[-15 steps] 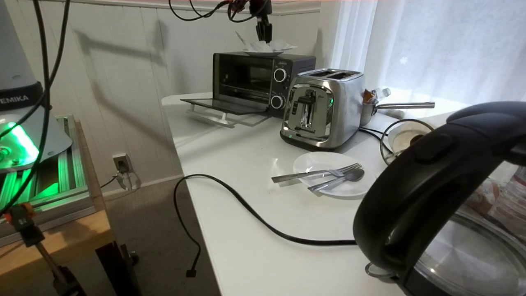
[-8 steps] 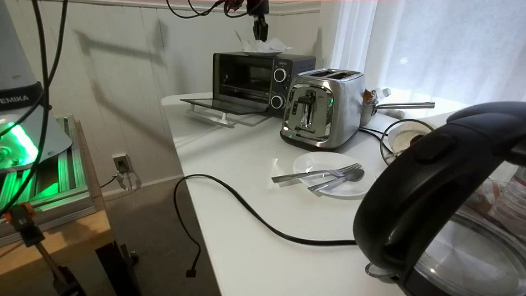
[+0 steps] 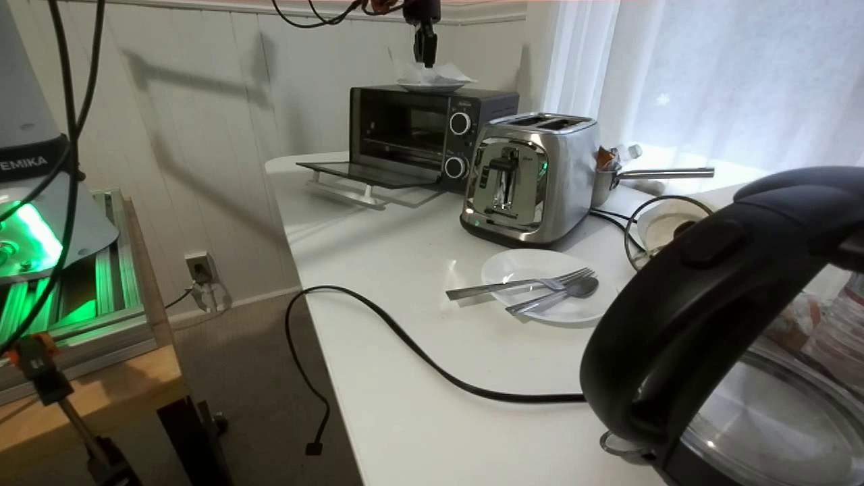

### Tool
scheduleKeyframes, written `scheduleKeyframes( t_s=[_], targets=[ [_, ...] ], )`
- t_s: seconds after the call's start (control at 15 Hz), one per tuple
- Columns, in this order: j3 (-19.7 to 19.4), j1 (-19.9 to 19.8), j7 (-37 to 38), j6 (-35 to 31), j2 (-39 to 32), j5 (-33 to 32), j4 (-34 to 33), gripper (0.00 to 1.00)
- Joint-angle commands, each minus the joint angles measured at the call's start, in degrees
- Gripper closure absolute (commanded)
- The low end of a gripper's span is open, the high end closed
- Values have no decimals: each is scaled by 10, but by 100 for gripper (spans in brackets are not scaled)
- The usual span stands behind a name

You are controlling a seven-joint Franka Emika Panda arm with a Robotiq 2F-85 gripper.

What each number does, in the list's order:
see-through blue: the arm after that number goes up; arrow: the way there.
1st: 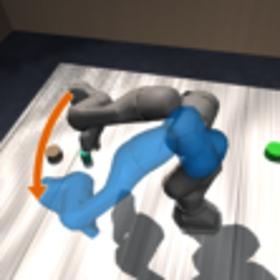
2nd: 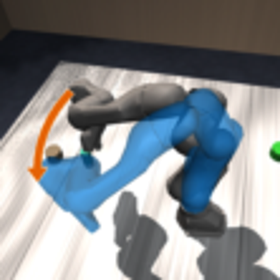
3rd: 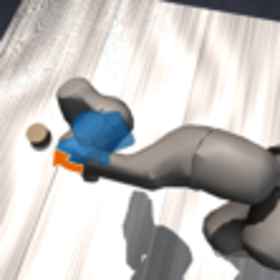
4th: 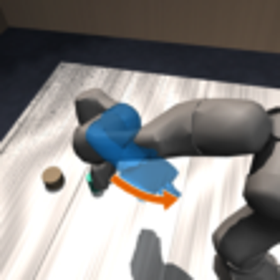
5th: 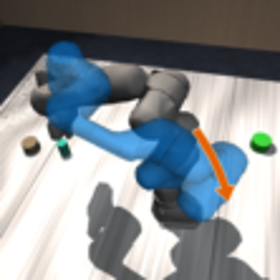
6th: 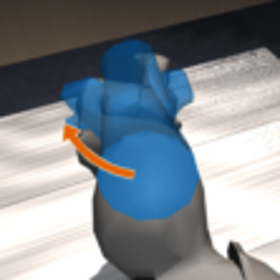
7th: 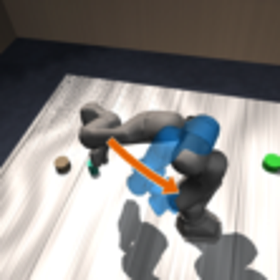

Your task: Use the towel to wipe the plate

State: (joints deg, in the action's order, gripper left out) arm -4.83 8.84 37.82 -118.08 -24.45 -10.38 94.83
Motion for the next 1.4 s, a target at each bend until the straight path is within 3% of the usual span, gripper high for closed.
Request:
scheduleKeyframes(
  t_s=[0.0,0.73,1.33],
  targets=[
    [-10,9,39,4,-6,-40,-6,100],
    [-9,9,70,-140,-25,-44,1,100],
    [19,8,33,-160,-17,-9,14,100]
  ],
)
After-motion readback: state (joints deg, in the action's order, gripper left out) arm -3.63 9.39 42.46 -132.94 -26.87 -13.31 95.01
